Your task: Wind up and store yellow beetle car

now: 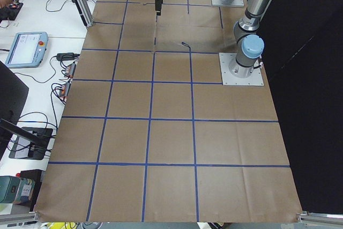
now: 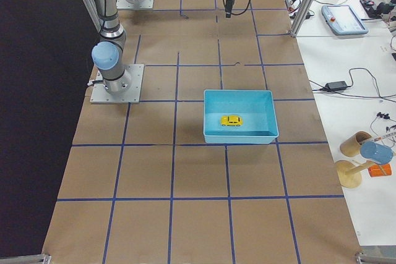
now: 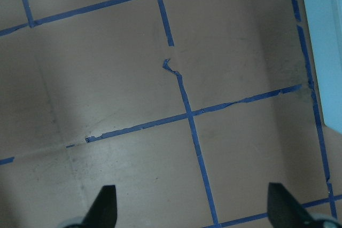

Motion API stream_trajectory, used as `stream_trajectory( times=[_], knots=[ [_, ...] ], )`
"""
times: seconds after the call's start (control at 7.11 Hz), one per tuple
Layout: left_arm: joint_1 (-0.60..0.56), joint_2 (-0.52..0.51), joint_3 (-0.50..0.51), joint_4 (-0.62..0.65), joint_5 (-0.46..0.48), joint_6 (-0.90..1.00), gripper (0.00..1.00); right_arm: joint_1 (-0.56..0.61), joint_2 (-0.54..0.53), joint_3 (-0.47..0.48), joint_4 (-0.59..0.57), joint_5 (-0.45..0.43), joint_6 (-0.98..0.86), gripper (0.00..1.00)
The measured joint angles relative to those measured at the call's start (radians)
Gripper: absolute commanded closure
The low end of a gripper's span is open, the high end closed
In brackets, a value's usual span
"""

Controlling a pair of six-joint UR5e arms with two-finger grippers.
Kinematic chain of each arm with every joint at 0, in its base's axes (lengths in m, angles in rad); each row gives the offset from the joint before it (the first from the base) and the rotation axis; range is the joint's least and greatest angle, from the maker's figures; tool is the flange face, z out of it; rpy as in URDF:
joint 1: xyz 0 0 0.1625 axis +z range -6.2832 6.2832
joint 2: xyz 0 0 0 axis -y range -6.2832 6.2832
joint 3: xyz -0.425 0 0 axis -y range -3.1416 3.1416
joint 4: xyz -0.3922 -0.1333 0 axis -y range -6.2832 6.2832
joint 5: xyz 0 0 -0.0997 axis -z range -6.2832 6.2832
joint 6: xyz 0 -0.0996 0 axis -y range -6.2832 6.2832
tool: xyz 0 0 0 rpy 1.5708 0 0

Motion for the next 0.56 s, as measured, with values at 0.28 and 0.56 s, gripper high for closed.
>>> stream_trajectory(
  times=[0.28,0.56],
  knots=[
    [0.000,0.002,-0.003,0.001,-0.001,0.001,0.01,0.018,-0.001,0.002,0.005,0.041,-0.002,0.00],
    [0.000,0.003,-0.002,0.001,-0.002,0.001,0.01,0.026,0.003,0.002,0.006,0.050,-0.004,0.00]
  ],
)
